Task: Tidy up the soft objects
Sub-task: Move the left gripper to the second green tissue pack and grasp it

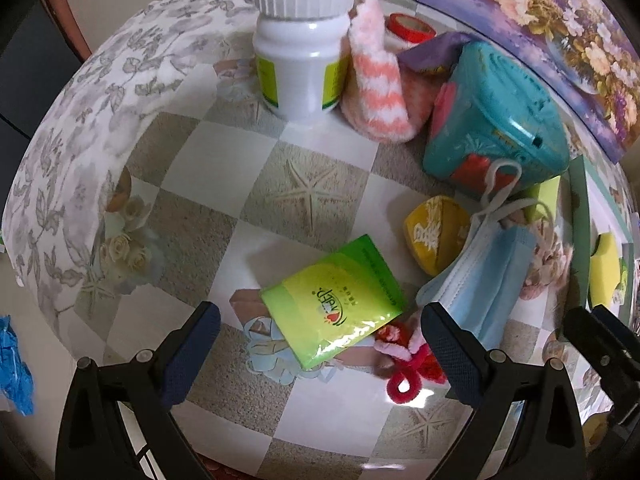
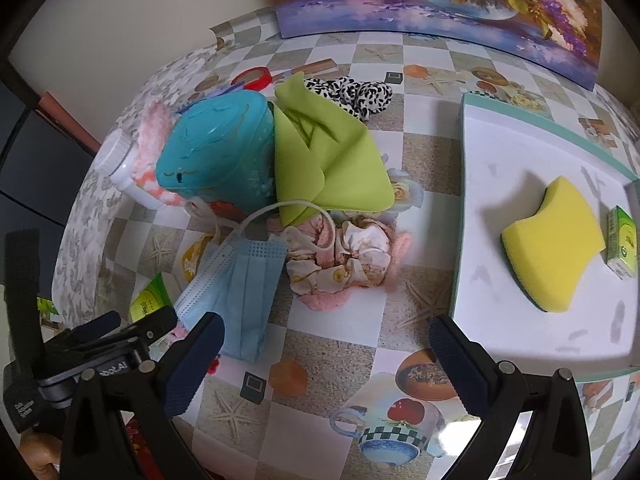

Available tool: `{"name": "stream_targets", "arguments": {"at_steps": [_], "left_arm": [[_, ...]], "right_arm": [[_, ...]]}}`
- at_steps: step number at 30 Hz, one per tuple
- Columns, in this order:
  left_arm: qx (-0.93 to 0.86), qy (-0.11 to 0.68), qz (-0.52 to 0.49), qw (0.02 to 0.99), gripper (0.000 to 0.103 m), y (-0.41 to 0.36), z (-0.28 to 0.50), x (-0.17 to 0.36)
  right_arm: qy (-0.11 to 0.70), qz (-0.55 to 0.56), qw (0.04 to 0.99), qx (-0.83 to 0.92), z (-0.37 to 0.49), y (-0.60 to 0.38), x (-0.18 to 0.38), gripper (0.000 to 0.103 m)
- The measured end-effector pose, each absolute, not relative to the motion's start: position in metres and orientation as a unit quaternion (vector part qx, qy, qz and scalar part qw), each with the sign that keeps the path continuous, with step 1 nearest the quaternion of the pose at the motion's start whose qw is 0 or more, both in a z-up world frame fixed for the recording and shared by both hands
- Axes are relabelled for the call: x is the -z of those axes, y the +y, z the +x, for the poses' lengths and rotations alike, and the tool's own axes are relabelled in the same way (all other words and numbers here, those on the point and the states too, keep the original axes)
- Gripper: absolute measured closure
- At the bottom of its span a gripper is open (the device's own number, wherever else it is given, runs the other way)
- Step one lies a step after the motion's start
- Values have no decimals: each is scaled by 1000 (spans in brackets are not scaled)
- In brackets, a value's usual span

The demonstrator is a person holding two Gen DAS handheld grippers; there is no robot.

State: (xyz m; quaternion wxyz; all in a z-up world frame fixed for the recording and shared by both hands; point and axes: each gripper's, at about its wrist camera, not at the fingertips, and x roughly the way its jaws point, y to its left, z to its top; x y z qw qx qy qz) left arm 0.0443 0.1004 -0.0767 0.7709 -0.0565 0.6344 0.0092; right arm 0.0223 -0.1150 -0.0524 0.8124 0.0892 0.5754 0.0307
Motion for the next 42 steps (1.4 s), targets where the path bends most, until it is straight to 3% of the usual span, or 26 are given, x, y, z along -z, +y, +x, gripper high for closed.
{"name": "stream_targets", "arguments": {"at_steps": [18,34,42], "left_arm": [[-88,612,-101,779,3,153,49,76],[-62,635,-104,763,3,139,43,83],[-52,640,-124,757,16,135,43,95]], "right_arm": [[574,83,814,-36,22,-111,51,0],[578,92,807,-81,23,-89,56,0],[581,139,796,-99,28,-72,66,1]]}}
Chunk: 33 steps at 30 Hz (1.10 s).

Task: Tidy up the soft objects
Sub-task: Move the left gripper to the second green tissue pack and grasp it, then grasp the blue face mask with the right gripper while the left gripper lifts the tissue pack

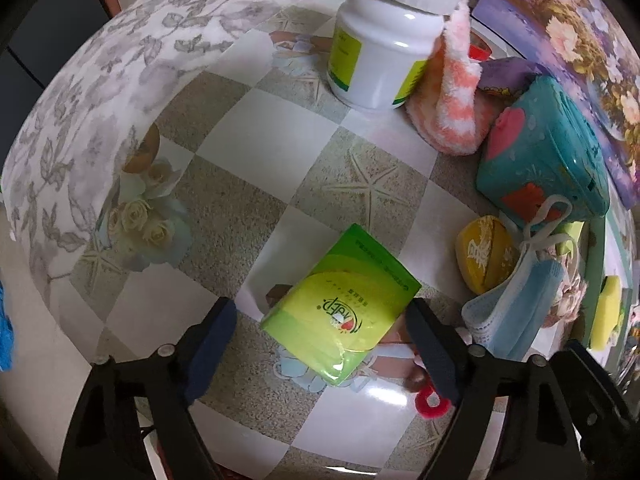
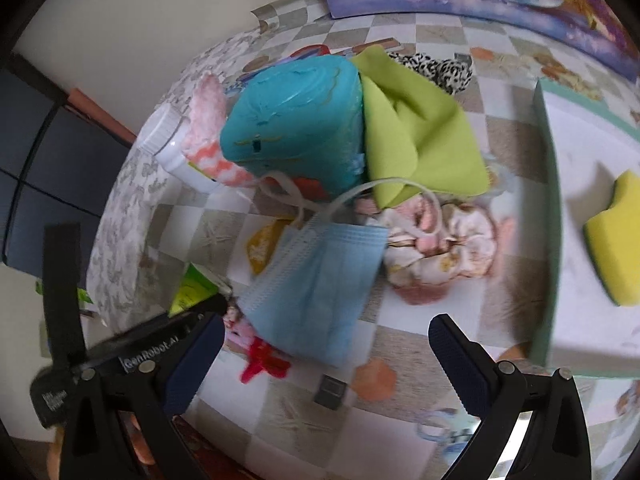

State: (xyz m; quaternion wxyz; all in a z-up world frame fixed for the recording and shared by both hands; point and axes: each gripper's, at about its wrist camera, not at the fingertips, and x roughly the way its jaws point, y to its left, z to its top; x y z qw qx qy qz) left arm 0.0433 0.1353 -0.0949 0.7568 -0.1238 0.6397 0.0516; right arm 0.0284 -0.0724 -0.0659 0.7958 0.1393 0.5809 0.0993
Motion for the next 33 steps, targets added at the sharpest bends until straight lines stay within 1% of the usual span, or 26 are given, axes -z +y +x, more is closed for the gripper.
{"name": "stream_targets", "arguments": {"at_steps": [1,2,6,9,10,15,21,26,27,29,31,32,33], "left_arm": [[-52,637,-128,758,18,137,43,94],[-53,635,-130,759,22,139,43,94],[-59,627,-138,764,32,152,41,98],[-56,620,-150,768,45,158,41,97],[-56,619,-153,768,48,155,40,89],[-62,606,-185,771,49,174,37,89],[-67,599,-200,772,49,192,33,89],[-62,599,-195,774,49,189,36,93],[-61,599,-194,775,49,187,37,95],[-61,599,-192,775,49,180,39,95],[-61,599,-192,775,49,177,39,94],[-62,599,-192,775,49,176,40,95],[-62,599,-192,775,49,176,40,95]], "right_arm": [[580,150,795,-97,30,-72,67,2],[579,156,795,-95,31,-71,68,2],[577,166,795,-88,35,-66,70,4],[578,167,795,-82,37,-61,73,5],[578,167,794,-81,38,-60,74,6],[585,168,790,-72,41,-55,82,11],[592,162,787,-64,47,-49,93,11],[592,147,791,-54,51,-44,98,12],[591,144,792,-54,52,-43,98,13],[590,134,795,-52,53,-39,99,21],[588,126,797,-53,54,-37,99,36],[588,127,797,-56,54,-36,98,42],[588,127,797,-57,55,-36,98,50]]}}
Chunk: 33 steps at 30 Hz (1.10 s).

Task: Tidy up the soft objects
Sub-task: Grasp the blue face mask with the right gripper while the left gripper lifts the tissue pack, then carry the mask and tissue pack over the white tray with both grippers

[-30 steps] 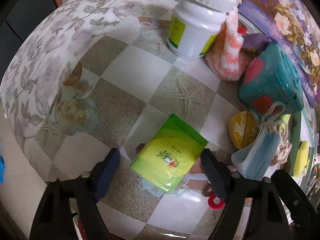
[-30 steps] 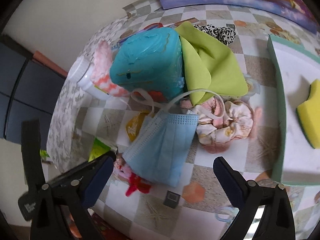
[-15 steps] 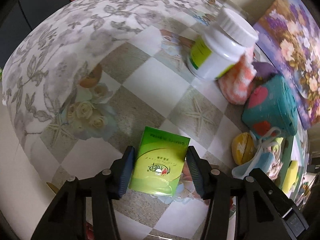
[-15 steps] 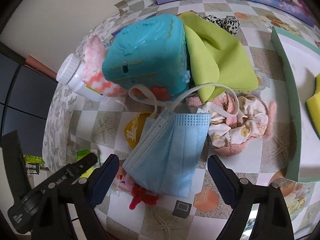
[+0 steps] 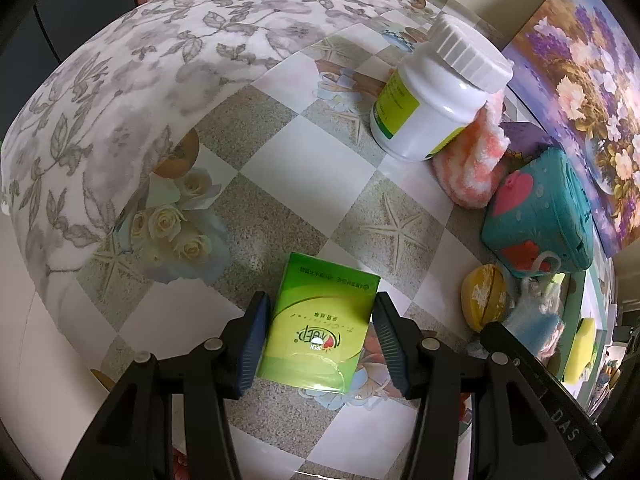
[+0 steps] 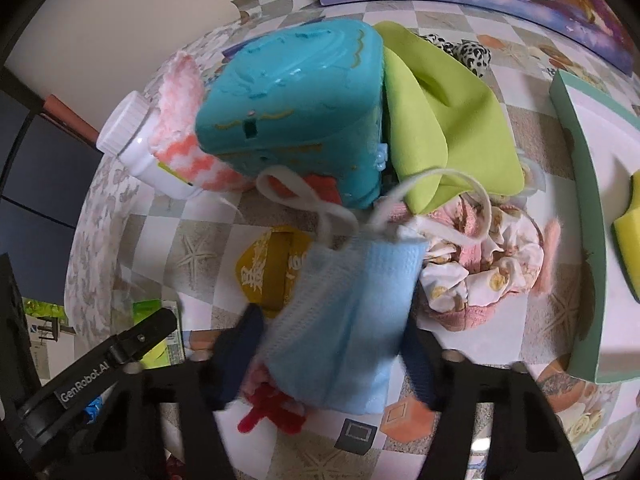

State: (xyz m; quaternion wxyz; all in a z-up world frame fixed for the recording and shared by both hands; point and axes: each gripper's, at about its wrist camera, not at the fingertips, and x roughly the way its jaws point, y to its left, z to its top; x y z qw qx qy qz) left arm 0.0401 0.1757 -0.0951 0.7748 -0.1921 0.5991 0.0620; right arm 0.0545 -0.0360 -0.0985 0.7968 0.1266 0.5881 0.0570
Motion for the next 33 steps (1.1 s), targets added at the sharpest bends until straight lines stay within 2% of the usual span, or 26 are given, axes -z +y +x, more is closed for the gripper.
{"name": "stream_targets", "arguments": {"at_steps": [4,9,18,33], "left_arm": [[-64,600,-192,774,49,171,43,97],[-66,601,-192,773,49,165,37,99],[-58,593,-195,779,49,156,28,78],[-52,558,-170,811,54,129,9,26]], "right_arm": [[589,136,794,-62,54,-40,98,69],[584,151,794,-73,49,-49,92,78],[559,184,802,-96,35,-71,61,78],[512,177,835,-100,19,-102,14,78]]}}
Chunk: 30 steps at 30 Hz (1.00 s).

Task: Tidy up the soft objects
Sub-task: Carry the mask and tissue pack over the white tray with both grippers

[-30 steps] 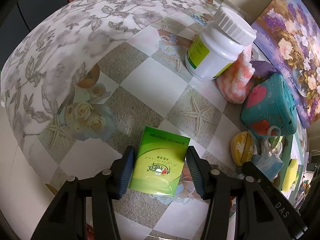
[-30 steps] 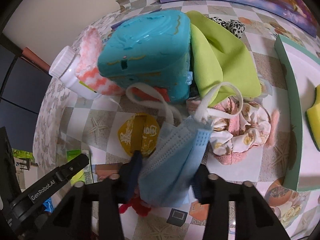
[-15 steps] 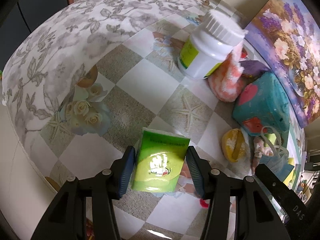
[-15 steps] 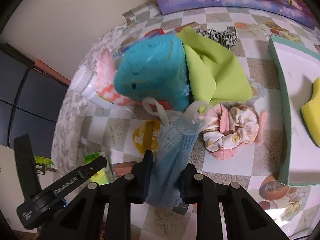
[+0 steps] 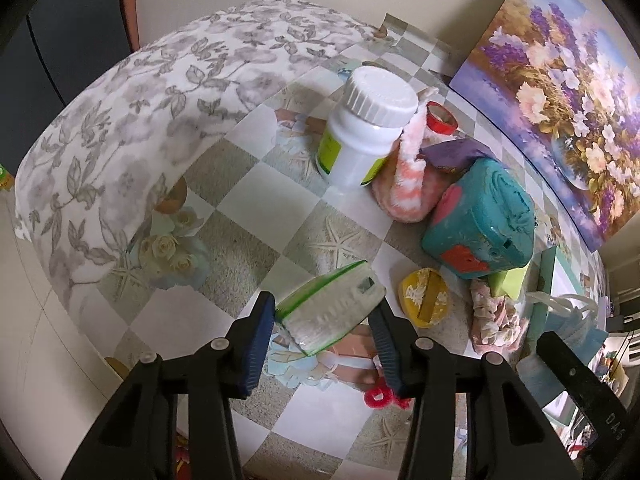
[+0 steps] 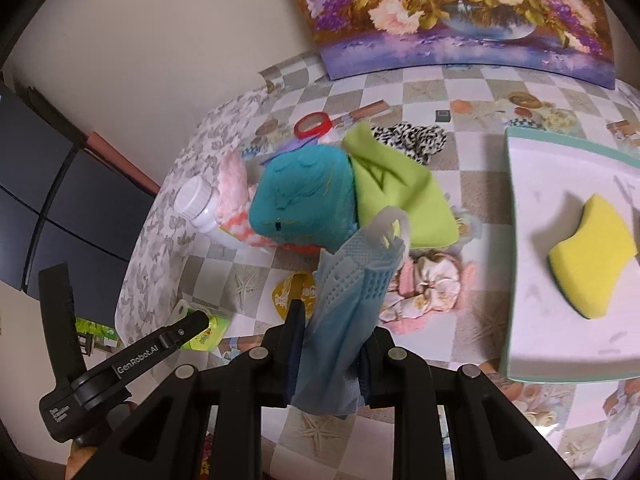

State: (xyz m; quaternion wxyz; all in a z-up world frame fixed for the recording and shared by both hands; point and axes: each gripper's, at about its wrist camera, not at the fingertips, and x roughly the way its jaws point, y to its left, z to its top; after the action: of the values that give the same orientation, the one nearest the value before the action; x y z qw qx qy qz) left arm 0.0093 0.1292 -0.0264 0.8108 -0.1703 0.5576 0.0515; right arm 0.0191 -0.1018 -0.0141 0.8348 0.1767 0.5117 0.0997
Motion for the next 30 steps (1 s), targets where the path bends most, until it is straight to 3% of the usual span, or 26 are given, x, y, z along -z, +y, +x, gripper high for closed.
{"name": "stream_targets", "arguments": {"at_steps": [7,15,22,30], "left_arm": [[-53,552,-160,817,54,128,14,28],[-15,511,-141,848,54,102,11,-21],[56,479,-105,870,54,39,16,-69],[147,488,-41,859,54,-57,14,-74]], "right_arm": [[506,189,836,-98,17,-113,9,78],[481,187,853,-76,9,-133,-12,78],[454,198,869,-14,4,-183,-29,78],[430,221,871,90,-9,-261,-39,78]]}}
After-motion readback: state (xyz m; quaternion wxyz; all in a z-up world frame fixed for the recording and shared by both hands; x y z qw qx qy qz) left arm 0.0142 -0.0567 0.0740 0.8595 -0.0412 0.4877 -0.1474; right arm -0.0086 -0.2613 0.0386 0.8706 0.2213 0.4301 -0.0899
